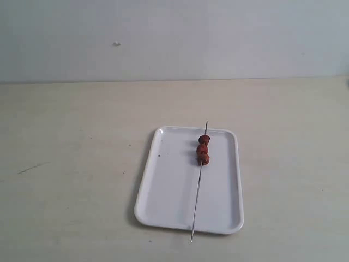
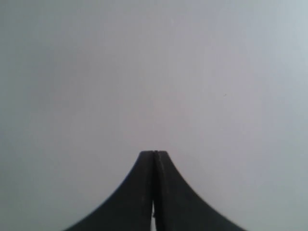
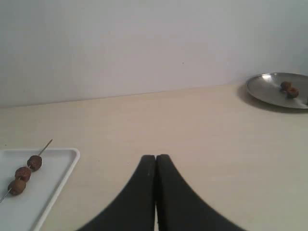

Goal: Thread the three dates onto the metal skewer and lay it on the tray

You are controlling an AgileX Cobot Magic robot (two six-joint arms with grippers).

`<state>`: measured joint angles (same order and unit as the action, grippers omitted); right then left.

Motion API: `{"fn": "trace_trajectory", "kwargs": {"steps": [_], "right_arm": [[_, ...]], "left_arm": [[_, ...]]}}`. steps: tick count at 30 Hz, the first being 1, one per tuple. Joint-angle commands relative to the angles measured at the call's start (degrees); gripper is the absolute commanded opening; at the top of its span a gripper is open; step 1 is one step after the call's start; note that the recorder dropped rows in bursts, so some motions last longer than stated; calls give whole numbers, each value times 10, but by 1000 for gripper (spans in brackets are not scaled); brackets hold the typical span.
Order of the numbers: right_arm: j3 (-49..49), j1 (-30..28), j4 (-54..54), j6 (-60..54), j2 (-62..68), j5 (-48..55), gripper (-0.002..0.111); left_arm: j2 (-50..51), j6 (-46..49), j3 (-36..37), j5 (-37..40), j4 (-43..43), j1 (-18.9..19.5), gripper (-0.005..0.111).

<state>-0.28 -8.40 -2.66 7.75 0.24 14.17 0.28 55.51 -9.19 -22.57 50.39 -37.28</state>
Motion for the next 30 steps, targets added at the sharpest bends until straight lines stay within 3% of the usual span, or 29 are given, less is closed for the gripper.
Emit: {"fn": "trace_trajectory", "kwargs": {"steps": [1,17,22,27,30], "right_arm": [[3,-4,-6,3,-2,1,0],[3,-4,-2,3,-2,1,0],[3,-4,-2,3,-2,1,0],[3,-4,-2,3,-2,1,0],[3,-4,-2,3,-2,1,0]], "left_arm": [[-3,-2,2,2,-4,2,1],[-3,-2,3,4,-10,2,1],[-3,-7,3,56,-178,2,1],[-3,-206,3,252,-247,2,1],[-3,-404,3,293,-311,2,1]]}}
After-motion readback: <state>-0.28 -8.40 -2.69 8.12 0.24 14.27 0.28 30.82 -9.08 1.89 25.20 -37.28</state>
